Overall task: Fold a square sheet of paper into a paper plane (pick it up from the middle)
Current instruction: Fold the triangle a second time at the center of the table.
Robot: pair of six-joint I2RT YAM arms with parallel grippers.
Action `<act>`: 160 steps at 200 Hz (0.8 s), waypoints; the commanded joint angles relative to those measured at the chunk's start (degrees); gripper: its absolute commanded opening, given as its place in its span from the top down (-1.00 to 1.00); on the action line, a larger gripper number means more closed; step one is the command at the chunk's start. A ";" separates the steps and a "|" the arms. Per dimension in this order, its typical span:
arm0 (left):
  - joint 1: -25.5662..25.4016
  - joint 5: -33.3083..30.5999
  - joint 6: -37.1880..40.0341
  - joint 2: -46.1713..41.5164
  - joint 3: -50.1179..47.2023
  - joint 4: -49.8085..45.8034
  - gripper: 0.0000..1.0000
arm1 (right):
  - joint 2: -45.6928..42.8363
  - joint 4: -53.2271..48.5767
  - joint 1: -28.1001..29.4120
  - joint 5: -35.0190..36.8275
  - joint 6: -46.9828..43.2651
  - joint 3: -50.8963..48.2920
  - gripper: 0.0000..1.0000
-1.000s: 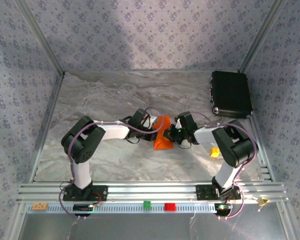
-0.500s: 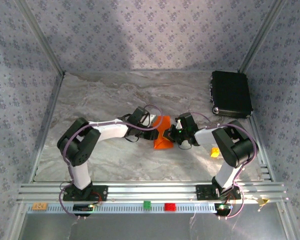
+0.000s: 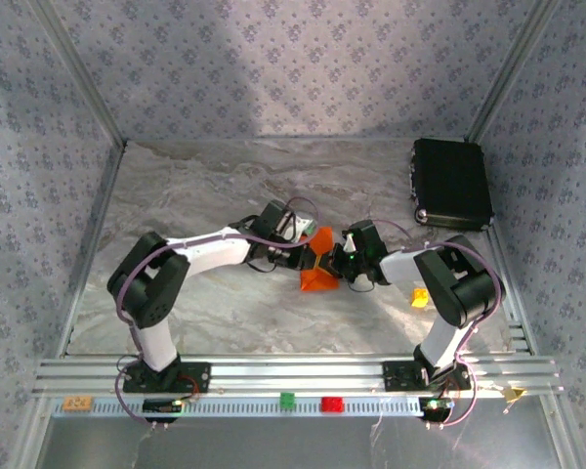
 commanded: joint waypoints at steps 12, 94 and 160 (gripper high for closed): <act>-1.11 5.78 -0.29 4.44 2.67 -0.36 0.75 | 1.26 -3.29 -0.53 1.83 0.07 0.01 0.99; -1.35 5.19 0.80 9.47 4.39 -2.54 0.74 | 1.26 -3.11 -0.58 1.60 0.14 -0.07 0.99; -1.40 2.12 2.94 8.80 1.61 -5.38 0.74 | 1.59 -3.20 -0.83 1.57 -0.02 -0.07 0.99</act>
